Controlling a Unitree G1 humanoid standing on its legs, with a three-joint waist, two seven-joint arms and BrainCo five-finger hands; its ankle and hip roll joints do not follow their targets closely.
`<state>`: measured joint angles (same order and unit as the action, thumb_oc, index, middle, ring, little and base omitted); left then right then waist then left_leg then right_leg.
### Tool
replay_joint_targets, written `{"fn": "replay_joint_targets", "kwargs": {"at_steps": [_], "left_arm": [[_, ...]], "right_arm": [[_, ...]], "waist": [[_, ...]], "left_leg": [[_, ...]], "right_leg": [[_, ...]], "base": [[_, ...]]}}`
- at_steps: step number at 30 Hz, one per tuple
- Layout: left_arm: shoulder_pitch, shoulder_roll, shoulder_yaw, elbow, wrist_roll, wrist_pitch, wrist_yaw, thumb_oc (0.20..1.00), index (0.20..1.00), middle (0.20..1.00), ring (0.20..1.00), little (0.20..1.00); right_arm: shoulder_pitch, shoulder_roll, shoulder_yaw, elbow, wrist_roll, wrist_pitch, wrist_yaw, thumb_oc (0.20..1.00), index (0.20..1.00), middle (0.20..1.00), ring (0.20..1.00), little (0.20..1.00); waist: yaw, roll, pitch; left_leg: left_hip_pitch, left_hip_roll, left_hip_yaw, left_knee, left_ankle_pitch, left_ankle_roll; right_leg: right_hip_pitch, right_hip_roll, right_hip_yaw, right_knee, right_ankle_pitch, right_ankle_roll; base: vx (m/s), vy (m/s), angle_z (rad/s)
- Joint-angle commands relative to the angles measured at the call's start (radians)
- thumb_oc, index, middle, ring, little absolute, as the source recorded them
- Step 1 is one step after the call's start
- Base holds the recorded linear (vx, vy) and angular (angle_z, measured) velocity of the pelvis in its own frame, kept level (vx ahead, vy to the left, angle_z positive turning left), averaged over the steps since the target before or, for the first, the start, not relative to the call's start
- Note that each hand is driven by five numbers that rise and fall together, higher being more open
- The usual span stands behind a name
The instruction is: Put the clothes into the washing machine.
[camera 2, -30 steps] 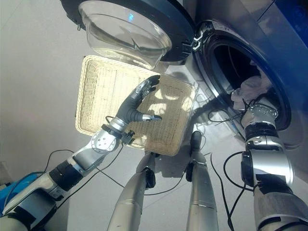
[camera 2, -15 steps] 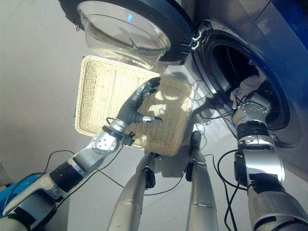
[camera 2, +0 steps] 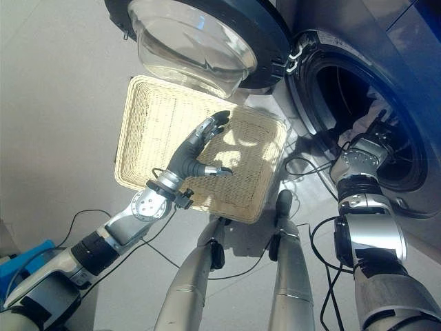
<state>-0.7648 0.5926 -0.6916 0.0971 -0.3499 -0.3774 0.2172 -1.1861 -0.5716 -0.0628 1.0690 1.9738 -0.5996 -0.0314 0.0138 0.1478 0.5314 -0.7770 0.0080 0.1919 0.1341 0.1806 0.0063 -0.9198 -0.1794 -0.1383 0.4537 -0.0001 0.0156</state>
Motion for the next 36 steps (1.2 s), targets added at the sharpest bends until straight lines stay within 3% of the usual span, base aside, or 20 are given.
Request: {"fn": "replay_joint_targets", "kwargs": {"at_steps": [1,9,12,15,17,19,22,23,29,36], "left_arm": [[-0.001,-0.037,0.023,-0.071,-0.023,-0.031,-0.003,1.000,1.000,1.000,1.000,1.000],[-0.006,-0.046,0.024,-0.065,-0.022,-0.031,-0.004,1.000,1.000,1.000,1.000,1.000],[-0.004,-0.057,0.017,-0.060,-0.026,-0.038,0.003,1.000,1.000,1.000,1.000,1.000],[-0.003,-0.057,0.017,-0.056,-0.029,-0.045,0.006,1.000,1.000,1.000,1.000,1.000],[0.011,-0.066,0.014,-0.050,-0.040,-0.049,0.007,1.000,1.000,1.000,1.000,1.000],[0.020,-0.071,0.012,-0.042,-0.049,-0.052,0.007,1.000,1.000,1.000,1.000,1.000],[0.029,-0.076,0.006,-0.022,-0.052,-0.060,0.007,1.000,1.000,1.000,1.000,1.000],[0.038,-0.075,-0.002,0.001,-0.059,-0.081,0.000,1.000,1.000,1.000,1.000,1.000],[0.070,-0.067,0.007,0.066,-0.067,-0.140,-0.050,1.000,1.000,1.000,1.000,1.000],[0.112,-0.092,0.020,0.125,-0.055,-0.161,-0.091,1.000,1.000,1.000,1.000,1.000]], "right_arm": [[-0.029,-0.087,0.075,-0.037,-0.129,-0.010,-0.009,1.000,1.000,1.000,1.000,1.000],[-0.031,-0.074,0.080,-0.006,-0.461,-0.122,-0.245,1.000,1.000,1.000,1.000,1.000],[-0.044,-0.077,0.094,0.043,-0.786,-0.163,-0.461,1.000,1.000,1.000,1.000,1.000],[-0.051,-0.080,0.102,0.040,-0.951,-0.154,-0.594,1.000,1.000,1.000,1.000,1.000],[-0.044,-0.078,0.124,0.056,-1.257,-0.085,-0.835,1.000,1.000,1.000,1.000,1.000],[-0.033,-0.069,0.135,0.060,-1.401,-0.037,-0.931,1.000,1.000,1.000,1.000,1.000],[-0.014,-0.056,0.152,0.071,-1.477,0.015,-0.940,1.000,1.000,1.000,1.000,1.000],[0.013,-0.040,0.184,0.073,-1.478,0.062,-0.871,1.000,1.000,1.000,1.000,1.000],[0.158,0.026,0.224,0.097,-1.417,0.160,-0.576,1.000,1.000,1.000,1.000,1.000],[0.258,0.096,0.242,0.120,-1.554,0.227,-0.633,1.000,1.000,1.000,1.000,1.000]], "waist": [[-0.007,0.064,-0.011],[-0.009,0.067,-0.011],[-0.003,0.078,-0.011],[-0.004,0.081,-0.011],[-0.003,0.087,-0.011],[-0.002,0.089,-0.011],[-0.001,0.088,-0.011],[-0.001,0.085,-0.011],[-0.006,0.065,-0.011],[-0.008,0.039,-0.011]], "left_leg": [[0.023,-0.048,0.035,0.139,-0.166,-0.040],[0.039,-0.048,0.045,0.132,-0.164,-0.033],[0.065,-0.052,0.045,0.134,-0.176,-0.031],[0.065,-0.052,0.047,0.135,-0.174,-0.028],[0.095,-0.056,0.047,0.136,-0.186,-0.026],[0.112,-0.058,0.045,0.138,-0.193,-0.022],[0.128,-0.059,0.045,0.139,-0.197,-0.018],[0.144,-0.058,0.046,0.142,-0.201,-0.015],[0.196,-0.048,0.049,0.146,-0.214,-0.011],[0.281,-0.037,0.035,0.135,-0.219,-0.011]], "right_leg": [[0.056,0.013,-0.087,-0.046,0.048,0.076],[0.070,0.015,-0.087,-0.053,0.054,0.075],[0.093,0.010,-0.084,-0.051,0.044,0.078],[0.094,0.008,-0.086,-0.053,0.050,0.076],[0.122,0.007,-0.084,-0.052,0.039,0.080],[0.140,0.006,-0.086,-0.051,0.034,0.081],[0.158,0.003,-0.090,-0.054,0.033,0.081],[0.176,0.001,-0.093,-0.055,0.030,0.080],[0.236,-0.003,-0.101,-0.058,0.018,0.076],[0.328,0.007,-0.102,-0.069,0.005,0.072]], "base": [[-0.01,0.035,0.00],[0.00,0.051,0.02],[-0.01,0.091,0.00],[0.00,0.067,-0.01],[-0.01,0.099,-0.01],[-0.01,0.080,0.00],[-0.01,0.042,0.00],[-0.03,0.049,0.01],[-0.01,0.010,0.02],[0.00,0.001,0.01]]}}
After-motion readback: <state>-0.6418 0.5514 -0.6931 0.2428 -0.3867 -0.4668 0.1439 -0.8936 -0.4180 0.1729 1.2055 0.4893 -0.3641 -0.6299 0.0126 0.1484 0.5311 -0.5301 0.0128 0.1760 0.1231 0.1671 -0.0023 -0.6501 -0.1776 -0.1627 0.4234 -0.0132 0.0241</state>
